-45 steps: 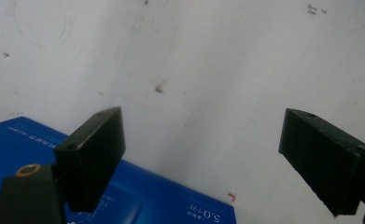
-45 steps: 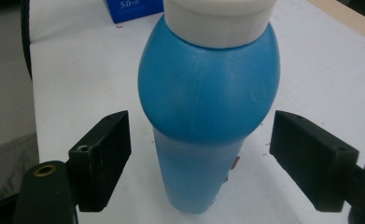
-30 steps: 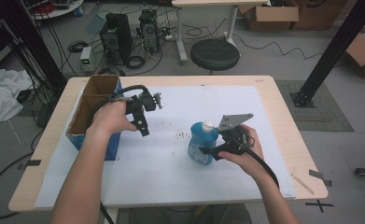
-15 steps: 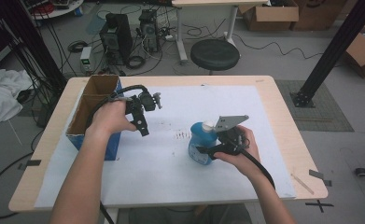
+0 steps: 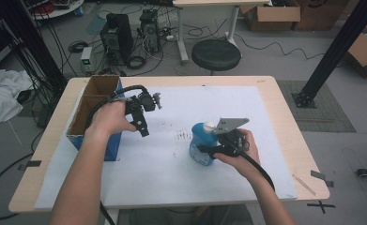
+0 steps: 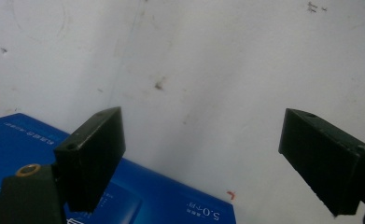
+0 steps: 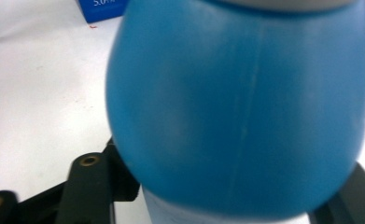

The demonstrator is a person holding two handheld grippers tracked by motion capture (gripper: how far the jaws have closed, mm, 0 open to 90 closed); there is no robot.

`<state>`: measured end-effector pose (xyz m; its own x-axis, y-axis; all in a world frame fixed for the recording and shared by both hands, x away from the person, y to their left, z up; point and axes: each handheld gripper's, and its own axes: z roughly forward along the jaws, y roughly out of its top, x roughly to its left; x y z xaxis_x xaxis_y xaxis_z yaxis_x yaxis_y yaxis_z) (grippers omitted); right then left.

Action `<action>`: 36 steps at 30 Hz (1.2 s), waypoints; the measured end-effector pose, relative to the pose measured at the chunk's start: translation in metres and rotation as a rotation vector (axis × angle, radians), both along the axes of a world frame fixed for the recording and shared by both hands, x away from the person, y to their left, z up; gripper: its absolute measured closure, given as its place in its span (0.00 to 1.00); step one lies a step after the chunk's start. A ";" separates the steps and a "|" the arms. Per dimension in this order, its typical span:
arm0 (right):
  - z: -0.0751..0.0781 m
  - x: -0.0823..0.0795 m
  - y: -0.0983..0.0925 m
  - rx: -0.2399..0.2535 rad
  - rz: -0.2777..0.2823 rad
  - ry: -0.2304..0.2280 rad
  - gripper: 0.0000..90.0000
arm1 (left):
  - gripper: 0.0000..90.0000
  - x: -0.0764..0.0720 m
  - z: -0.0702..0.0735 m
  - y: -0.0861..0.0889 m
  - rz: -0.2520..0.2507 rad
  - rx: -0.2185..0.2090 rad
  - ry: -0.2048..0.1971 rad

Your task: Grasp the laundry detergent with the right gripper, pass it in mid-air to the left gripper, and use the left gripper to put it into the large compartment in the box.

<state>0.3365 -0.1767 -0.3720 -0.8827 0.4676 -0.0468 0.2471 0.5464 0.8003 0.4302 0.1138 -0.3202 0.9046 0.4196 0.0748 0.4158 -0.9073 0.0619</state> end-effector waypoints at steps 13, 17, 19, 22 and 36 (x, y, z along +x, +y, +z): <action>-0.002 0.002 -0.007 0.030 0.003 0.006 0.50 | 0.17 0.000 0.000 0.000 -0.001 0.000 -0.001; -0.001 0.004 -0.008 0.022 0.032 0.005 0.51 | 0.17 0.000 0.001 0.001 -0.005 0.000 -0.002; -0.001 0.005 -0.008 0.021 0.038 0.006 0.51 | 0.17 -0.001 0.001 0.001 0.000 -0.006 -0.002; 0.001 0.008 -0.011 0.026 0.052 0.020 0.51 | 0.17 -0.001 0.002 0.002 -0.006 -0.003 -0.001; 0.034 0.026 -0.018 0.039 0.190 0.053 0.51 | 0.17 -0.004 0.010 0.002 -0.009 -0.037 -0.009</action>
<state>0.3626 -0.1944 -0.3378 -0.9559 0.2933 0.0168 0.1848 0.5560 0.8103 0.4261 0.1156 -0.3103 0.9076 0.4143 0.0671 0.4071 -0.9079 0.0995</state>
